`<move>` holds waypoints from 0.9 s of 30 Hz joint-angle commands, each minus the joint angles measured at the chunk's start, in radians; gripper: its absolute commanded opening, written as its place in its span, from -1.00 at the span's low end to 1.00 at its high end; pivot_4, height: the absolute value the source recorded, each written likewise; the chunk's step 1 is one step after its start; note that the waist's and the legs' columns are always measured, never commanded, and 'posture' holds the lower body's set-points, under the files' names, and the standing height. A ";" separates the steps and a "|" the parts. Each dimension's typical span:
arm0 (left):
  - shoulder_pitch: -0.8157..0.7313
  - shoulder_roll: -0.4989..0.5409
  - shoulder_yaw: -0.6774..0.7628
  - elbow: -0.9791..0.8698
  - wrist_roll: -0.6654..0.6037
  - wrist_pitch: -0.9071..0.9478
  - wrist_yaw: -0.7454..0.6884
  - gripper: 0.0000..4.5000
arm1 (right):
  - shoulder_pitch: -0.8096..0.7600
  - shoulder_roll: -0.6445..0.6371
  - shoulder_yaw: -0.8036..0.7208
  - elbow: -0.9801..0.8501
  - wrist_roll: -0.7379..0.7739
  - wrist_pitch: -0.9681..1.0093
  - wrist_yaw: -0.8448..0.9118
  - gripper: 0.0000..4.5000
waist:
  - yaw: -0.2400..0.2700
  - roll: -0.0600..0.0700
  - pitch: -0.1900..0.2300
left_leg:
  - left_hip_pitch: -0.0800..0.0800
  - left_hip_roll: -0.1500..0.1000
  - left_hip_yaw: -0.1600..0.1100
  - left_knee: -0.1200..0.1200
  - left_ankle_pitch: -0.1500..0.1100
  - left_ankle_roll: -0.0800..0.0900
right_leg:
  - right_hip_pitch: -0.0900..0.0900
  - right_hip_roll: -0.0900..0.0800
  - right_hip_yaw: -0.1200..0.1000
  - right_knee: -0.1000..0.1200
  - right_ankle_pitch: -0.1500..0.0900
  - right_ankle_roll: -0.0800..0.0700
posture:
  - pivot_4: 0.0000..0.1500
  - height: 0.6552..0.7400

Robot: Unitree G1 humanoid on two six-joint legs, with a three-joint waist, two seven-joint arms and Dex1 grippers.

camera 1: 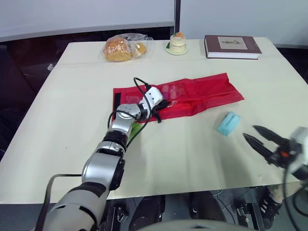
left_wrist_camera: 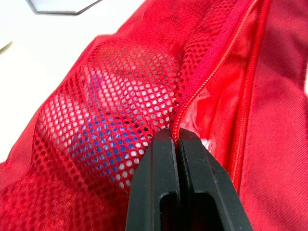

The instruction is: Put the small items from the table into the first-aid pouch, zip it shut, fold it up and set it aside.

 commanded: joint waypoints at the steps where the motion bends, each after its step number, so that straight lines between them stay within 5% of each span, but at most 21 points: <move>1: 0.046 0.072 0.020 -0.071 -0.016 0.037 -0.012 -1.00 | 0.113 -0.002 -0.168 -0.046 0.107 -0.040 0.077 0.84 | 0.002 0.001 0.000 | 0.001 0.000 0.000 -0.001 0.000 0.000 | 0.000 0.000 0.000 -0.001 0.000 0.000 | 1.00 0.74; 8: 0.107 0.153 0.027 -0.204 -0.044 0.109 -0.038 -1.00 | 0.238 0.009 -0.290 -0.046 0.187 -0.083 0.116 0.94 | 0.007 0.001 0.000 | 0.002 0.000 0.000 -0.001 0.000 0.000 | 0.002 -0.001 0.000 -0.002 0.000 0.000 | 1.00 0.74; 21: 0.114 0.194 0.003 -0.262 -0.062 0.160 -0.129 -1.00 | 0.206 -0.035 -0.247 -0.117 0.252 -0.074 0.040 0.94 | 0.014 0.000 0.000 | 0.001 0.000 0.000 -0.001 0.000 0.000 | 0.002 -0.002 -0.001 -0.003 0.000 0.000 | 1.00 0.74; 22: 0.112 0.192 0.001 -0.264 -0.067 0.164 -0.143 -0.72 | 0.204 -0.038 -0.246 -0.120 0.254 -0.073 0.036 1.00 | 0.014 0.000 0.000 | 0.001 0.000 0.000 -0.001 0.000 0.000 | 0.002 -0.002 -0.001 -0.003 0.000 0.000 | 1.00 0.74; 27: 0.090 0.178 0.001 -0.293 -0.108 0.179 -0.213 -0.04 | 0.189 -0.057 -0.236 -0.137 0.268 -0.074 0.012 1.00 | 0.018 0.000 0.000 | 0.000 0.000 0.000 0.000 0.000 0.000 | 0.002 -0.002 -0.001 -0.003 0.000 0.000 | 1.00 0.74</move>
